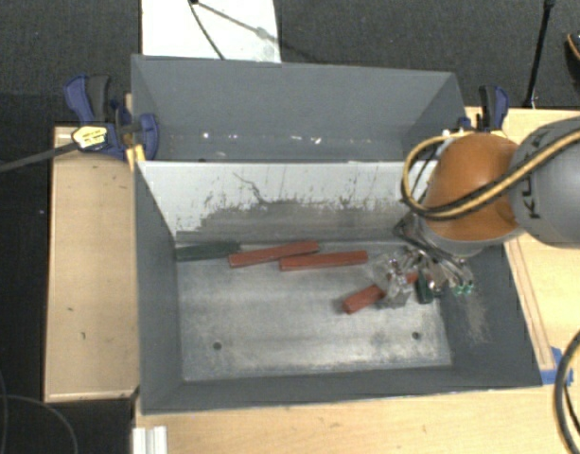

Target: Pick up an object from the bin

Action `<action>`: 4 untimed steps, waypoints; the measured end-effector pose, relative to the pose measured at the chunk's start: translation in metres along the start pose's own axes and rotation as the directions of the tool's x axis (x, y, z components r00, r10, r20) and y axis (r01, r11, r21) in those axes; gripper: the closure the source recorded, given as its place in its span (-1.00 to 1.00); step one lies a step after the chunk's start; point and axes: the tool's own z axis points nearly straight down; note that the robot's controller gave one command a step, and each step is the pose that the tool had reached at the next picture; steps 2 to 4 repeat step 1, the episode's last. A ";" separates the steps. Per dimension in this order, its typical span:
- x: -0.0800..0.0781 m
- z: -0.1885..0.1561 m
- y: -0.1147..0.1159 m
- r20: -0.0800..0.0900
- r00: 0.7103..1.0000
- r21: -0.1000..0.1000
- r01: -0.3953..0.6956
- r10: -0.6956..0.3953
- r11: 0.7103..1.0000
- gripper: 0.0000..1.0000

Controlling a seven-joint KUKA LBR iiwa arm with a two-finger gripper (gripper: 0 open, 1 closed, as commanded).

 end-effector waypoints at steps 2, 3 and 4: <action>-0.019 -0.195 -0.021 0.011 0.998 0.006 -0.070 0.070 0.998 1.00; -0.019 -0.195 -0.021 0.011 0.998 0.006 -0.070 0.070 0.998 1.00; -0.019 -0.195 -0.021 0.011 0.998 0.006 -0.070 0.070 0.998 1.00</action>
Offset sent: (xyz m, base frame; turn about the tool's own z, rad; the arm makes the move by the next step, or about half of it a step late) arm 0.0208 -0.0158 0.1894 0.0724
